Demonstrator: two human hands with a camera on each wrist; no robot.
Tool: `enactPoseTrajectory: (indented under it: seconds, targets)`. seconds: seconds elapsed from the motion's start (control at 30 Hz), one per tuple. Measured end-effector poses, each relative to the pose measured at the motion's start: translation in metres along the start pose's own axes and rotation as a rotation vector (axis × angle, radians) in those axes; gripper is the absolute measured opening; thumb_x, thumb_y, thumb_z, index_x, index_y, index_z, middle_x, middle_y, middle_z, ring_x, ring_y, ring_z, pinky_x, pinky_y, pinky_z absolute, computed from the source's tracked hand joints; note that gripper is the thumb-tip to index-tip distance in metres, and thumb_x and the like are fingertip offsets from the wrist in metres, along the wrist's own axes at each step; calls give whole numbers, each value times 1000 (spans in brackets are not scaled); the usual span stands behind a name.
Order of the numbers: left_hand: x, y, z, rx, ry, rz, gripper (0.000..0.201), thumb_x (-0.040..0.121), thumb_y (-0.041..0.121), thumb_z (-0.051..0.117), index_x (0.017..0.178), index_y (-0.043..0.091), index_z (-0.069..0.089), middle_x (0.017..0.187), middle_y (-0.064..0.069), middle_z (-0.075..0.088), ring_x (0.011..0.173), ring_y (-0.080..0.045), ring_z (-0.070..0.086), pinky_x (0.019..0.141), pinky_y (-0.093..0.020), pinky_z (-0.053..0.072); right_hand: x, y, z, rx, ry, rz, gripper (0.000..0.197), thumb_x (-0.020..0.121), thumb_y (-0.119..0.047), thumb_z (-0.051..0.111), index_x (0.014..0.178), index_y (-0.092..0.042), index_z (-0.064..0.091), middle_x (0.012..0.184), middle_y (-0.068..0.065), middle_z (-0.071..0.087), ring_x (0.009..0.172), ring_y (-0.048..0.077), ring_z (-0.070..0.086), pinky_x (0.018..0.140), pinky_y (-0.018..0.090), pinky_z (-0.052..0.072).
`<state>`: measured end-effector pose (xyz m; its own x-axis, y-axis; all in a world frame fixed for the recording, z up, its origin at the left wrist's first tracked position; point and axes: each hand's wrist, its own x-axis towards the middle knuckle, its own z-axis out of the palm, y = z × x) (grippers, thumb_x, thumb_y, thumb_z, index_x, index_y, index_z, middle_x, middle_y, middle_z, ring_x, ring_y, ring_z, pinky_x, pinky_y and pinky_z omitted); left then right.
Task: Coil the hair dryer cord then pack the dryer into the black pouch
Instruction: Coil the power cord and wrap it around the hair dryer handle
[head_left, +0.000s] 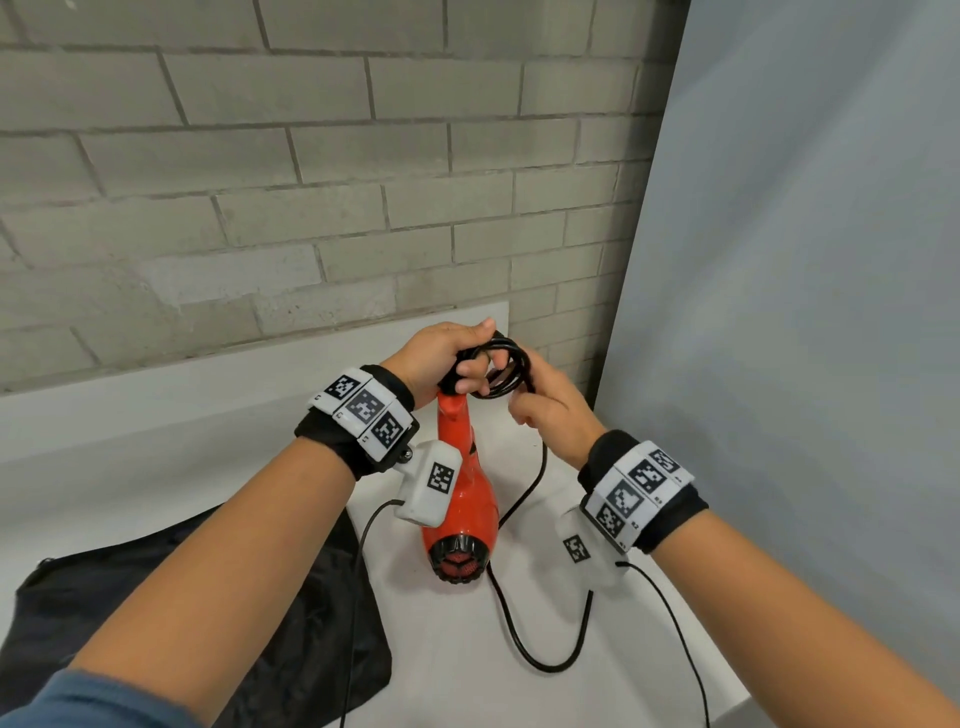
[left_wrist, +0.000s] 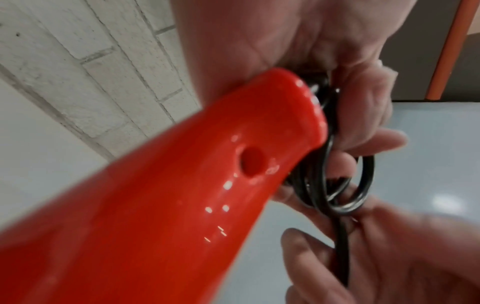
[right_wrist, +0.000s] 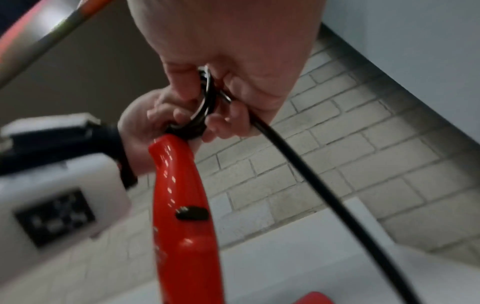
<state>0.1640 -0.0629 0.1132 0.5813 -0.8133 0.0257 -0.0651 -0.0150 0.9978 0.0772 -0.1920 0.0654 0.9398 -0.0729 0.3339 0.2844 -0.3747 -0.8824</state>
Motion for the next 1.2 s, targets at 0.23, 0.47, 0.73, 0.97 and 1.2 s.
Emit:
enactPoseTrajectory:
  seconds: [0.23,0.47,0.73,0.97,1.2]
  targets:
    - [-3,0,-1,-152,-108,-11,49,93,25,22,70,2,60,38,8,37,36,-9,37,59,-19,49,1,-12,2,39,100,-33,24,98,-20,29,85,-15,47,69,1,44,51,1,39,49,15,34]
    - [-9,-6,3,26,11,134,32,98,13,28,73,9,48,70,-6,50,61,-4,59,65,-16,49,4,-23,0,-215,229,-104,19,99,-12,31,91,-5,47,65,-8,43,57,4,41,54,10,36]
    - [-13,-22,20,213,329,293,25,97,19,36,84,24,57,59,0,50,45,-3,43,44,-16,37,3,-26,-1,-269,171,-90,17,98,-14,34,91,-7,48,67,-2,46,57,8,40,53,12,36]
    - [-10,-20,23,238,369,260,33,98,18,33,70,23,50,56,0,42,43,-3,37,43,-14,32,-20,-14,-33,-367,246,111,34,97,-27,38,124,-9,50,121,8,58,102,11,50,84,20,37]
    - [-3,-21,24,238,388,235,31,98,19,33,75,23,53,57,-1,42,52,-11,38,46,-14,34,-77,26,-40,-975,-637,907,41,95,-42,37,86,-7,57,81,5,60,56,12,44,71,26,41]
